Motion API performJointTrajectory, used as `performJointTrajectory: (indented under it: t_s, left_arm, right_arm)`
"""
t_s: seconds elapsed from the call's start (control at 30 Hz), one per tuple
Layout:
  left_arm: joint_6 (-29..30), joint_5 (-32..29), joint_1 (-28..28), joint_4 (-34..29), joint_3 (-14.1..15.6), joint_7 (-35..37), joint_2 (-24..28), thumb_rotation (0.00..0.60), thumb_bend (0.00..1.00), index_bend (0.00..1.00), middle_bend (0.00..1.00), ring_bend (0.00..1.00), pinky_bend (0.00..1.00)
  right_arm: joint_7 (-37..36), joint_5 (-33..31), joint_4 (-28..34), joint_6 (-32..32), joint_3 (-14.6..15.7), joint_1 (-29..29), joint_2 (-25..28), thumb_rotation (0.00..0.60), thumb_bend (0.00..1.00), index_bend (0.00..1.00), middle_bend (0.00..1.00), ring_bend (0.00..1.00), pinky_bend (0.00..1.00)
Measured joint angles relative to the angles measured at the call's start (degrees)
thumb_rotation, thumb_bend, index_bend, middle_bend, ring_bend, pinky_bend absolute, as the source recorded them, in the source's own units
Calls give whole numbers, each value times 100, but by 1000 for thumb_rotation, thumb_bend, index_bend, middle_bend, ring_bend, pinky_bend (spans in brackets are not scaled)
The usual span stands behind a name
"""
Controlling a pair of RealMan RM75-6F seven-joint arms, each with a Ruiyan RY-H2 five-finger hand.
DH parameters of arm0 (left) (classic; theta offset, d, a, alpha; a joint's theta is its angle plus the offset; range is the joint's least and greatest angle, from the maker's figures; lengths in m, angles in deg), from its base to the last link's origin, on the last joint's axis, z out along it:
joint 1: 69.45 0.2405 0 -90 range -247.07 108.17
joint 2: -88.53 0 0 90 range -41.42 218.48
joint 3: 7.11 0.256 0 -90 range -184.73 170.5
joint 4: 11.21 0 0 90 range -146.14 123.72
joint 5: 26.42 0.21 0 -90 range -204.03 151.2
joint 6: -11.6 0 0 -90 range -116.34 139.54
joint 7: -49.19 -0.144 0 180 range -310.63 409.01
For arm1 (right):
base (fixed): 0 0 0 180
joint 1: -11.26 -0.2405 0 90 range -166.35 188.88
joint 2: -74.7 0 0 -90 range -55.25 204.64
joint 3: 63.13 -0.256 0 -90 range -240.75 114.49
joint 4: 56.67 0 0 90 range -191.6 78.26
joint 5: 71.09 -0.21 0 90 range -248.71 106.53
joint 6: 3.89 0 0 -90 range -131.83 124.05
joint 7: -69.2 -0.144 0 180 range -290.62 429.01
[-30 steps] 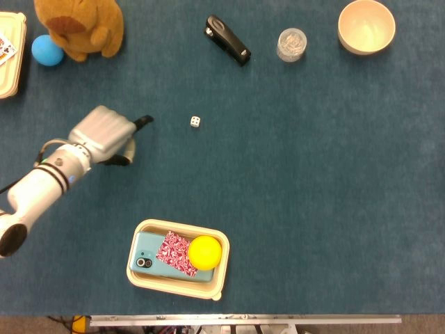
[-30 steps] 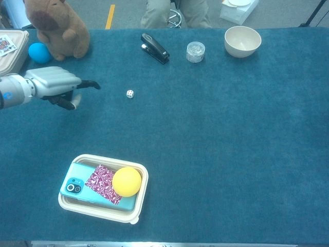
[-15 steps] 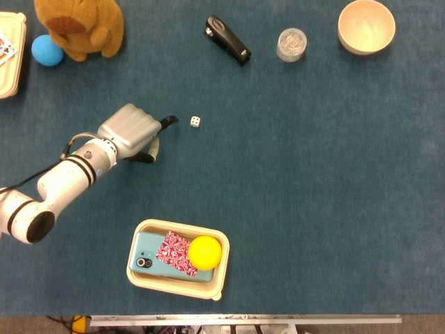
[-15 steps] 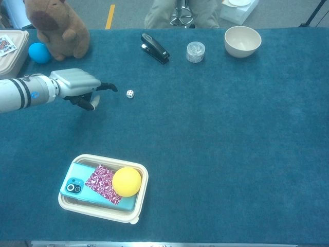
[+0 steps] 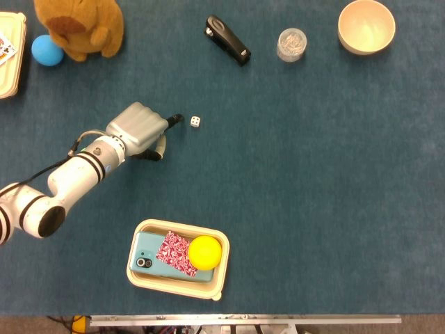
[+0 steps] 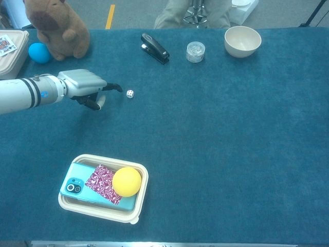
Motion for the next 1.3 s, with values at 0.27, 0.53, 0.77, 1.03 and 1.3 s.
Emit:
performJointTrajectory:
  t_s: [0.27,0.53,0.77,1.03,1.3]
  left_arm:
    - [-44,-92,-102,129,82,24,-121,287,771,82,1000,1000,1000]
    - [-49,-148,-183,72,92,82,-118,287,772,87,1000,1000,1000]
    - [-104,-177,-313,51,98,102,-144,292,771,91,1000,1000,1000]
    - [-93,-252,-422,-56,114,69,-122,300,771,91,1000,1000,1000]
    - [-61,-385,-559,-227,121,-28,-63,304,772,91,1000,1000,1000]
  right_arm:
    - [-83,-34,-66,13,3,39,20,600,284,216,239,181,335]
    - [-237,43,-158,3,30,38,25,600,284,216,239,181,335]
    - [-412,124,-288,47,55,59,24,600,284,215,240,181,335]
    - [-507,136,-342,83,65,94,35,600,284,216,240,181,335]
    - [-594,159,-374,137,74,137,57,600,284,216,240,181,335]
